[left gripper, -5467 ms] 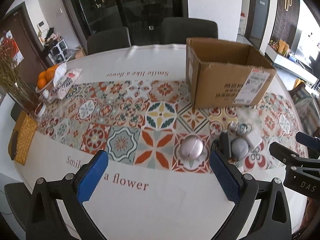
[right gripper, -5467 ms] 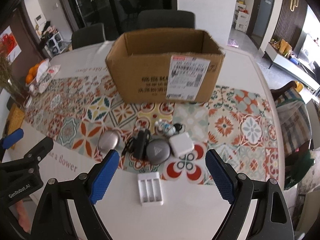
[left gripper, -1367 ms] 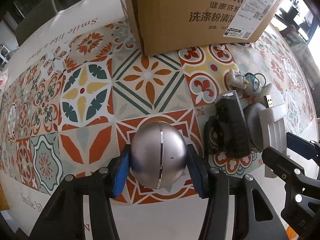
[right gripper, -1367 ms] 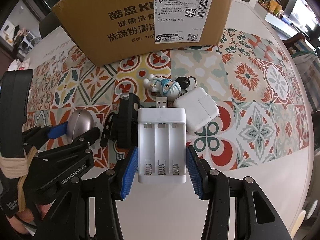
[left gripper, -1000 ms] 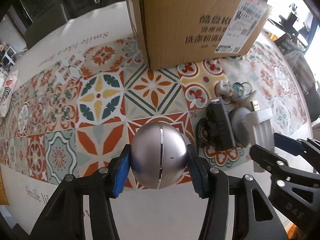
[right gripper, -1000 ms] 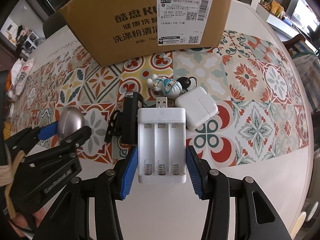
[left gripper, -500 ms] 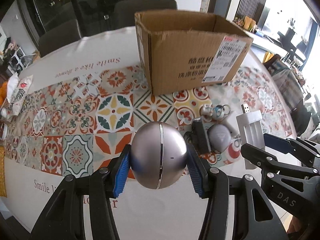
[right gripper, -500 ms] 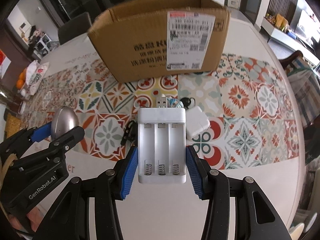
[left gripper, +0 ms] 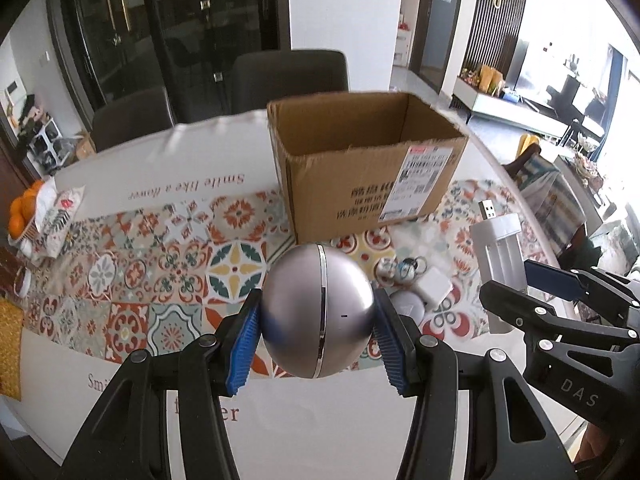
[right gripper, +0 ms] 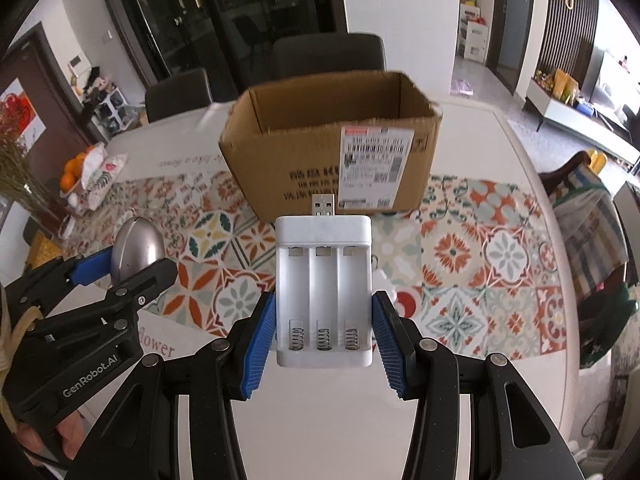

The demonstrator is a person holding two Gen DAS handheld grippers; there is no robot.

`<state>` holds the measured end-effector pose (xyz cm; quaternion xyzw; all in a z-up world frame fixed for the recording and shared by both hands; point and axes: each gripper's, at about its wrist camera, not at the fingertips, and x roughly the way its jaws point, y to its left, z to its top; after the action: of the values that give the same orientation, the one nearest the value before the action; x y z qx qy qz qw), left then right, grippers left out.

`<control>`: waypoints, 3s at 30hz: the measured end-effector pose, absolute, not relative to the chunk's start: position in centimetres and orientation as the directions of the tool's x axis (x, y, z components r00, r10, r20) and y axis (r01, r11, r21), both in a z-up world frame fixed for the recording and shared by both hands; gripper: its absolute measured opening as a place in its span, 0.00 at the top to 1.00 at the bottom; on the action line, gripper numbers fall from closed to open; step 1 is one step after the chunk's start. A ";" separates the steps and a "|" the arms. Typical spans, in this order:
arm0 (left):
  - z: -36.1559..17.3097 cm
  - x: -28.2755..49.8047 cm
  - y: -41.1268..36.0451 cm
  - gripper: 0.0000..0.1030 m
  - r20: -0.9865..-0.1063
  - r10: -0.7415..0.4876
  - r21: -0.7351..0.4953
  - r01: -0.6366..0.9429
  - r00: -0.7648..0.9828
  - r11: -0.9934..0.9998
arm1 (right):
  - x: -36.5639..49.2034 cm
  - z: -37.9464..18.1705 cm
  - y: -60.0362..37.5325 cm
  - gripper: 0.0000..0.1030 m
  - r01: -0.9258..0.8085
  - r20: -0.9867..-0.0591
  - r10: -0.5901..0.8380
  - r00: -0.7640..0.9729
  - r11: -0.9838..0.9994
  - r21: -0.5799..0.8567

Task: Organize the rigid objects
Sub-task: 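Lift the charger and speaker and carry them toward the box with both grippers, then lower both grippers into the box and open them to drop charger and speaker, then withdraw both grippers from the box back toward the remaining items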

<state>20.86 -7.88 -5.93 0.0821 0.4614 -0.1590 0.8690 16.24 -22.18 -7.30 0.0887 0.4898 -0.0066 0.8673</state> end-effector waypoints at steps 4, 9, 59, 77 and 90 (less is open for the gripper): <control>-4.4 20.9 -8.4 0.48 -0.808 -0.207 0.001 0.353 0.552 0.936 | 16.4 -5.9 -22.6 0.53 0.077 -0.832 0.096 0.546 0.983 0.164; -2.6 21.5 -8.8 0.48 -0.785 -0.218 -0.003 0.349 0.580 0.937 | 16.9 -4.3 -23.0 0.53 0.050 -0.809 0.121 0.575 0.982 0.182; -3.7 40.1 -16.2 0.48 -0.836 -0.125 0.084 0.350 0.534 0.933 | 36.7 -4.3 -28.9 0.53 0.060 -0.855 0.059 0.515 0.993 0.104; -5.0 40.4 -13.5 0.26 -0.844 -0.061 0.095 0.262 0.532 0.960 | 38.7 -6.6 -28.7 0.52 0.065 -0.878 0.065 0.474 0.992 0.109; -2.9 36.5 -12.0 0.15 -0.815 -0.073 0.089 0.249 0.575 0.964 | 34.8 -5.8 -28.3 0.35 0.081 -0.866 0.066 0.496 0.989 0.122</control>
<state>36.45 -12.00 -2.87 0.0972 0.4517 -0.0914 0.8821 34.78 -28.27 -5.75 0.0732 0.5021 -0.0042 0.8617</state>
